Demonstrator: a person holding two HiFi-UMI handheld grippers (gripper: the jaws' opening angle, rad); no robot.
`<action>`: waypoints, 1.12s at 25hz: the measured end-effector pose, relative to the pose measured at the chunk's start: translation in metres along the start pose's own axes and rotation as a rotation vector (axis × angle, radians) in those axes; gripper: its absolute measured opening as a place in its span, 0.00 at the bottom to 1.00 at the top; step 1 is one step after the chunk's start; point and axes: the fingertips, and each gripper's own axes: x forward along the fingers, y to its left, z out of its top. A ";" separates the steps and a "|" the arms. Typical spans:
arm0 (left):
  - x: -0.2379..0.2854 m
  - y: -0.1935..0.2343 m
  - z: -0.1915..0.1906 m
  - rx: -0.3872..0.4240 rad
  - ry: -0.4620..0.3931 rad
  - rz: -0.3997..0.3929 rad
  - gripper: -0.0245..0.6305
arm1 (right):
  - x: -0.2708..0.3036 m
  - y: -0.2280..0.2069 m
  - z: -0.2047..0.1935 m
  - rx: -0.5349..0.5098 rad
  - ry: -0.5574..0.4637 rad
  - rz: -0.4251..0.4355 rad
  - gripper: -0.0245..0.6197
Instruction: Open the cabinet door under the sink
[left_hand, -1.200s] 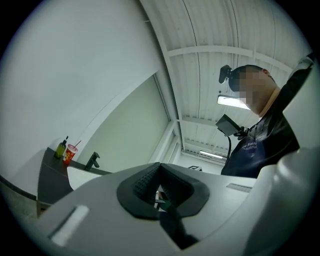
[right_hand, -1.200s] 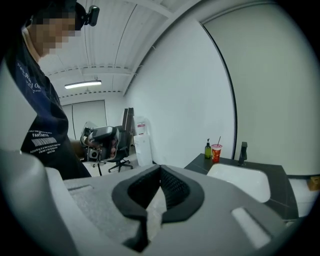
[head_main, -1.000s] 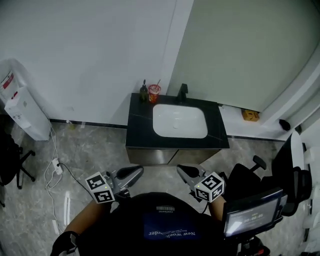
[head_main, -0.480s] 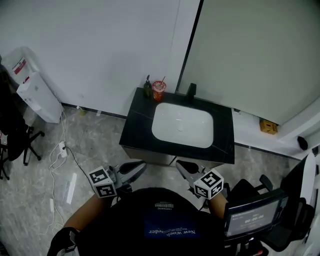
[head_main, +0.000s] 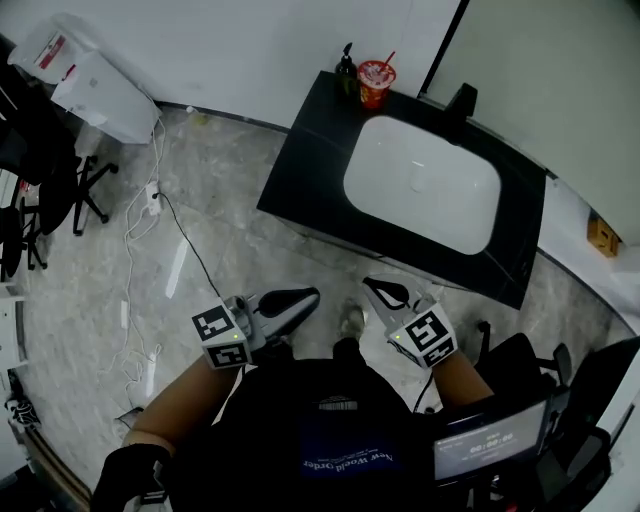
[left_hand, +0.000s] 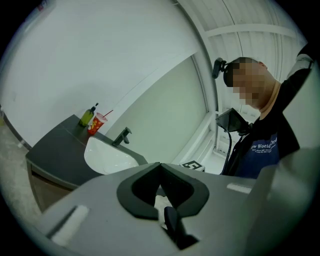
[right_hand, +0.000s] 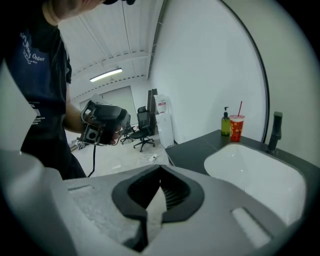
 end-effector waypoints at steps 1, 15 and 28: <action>-0.002 0.008 -0.009 -0.010 0.009 -0.002 0.04 | 0.011 0.002 -0.005 -0.020 0.014 -0.003 0.04; -0.051 0.144 -0.107 -0.040 -0.008 0.026 0.04 | 0.150 -0.010 -0.107 -0.306 0.164 -0.213 0.05; -0.090 0.192 -0.172 -0.016 -0.018 0.027 0.04 | 0.195 -0.055 -0.157 -0.633 0.244 -0.528 0.37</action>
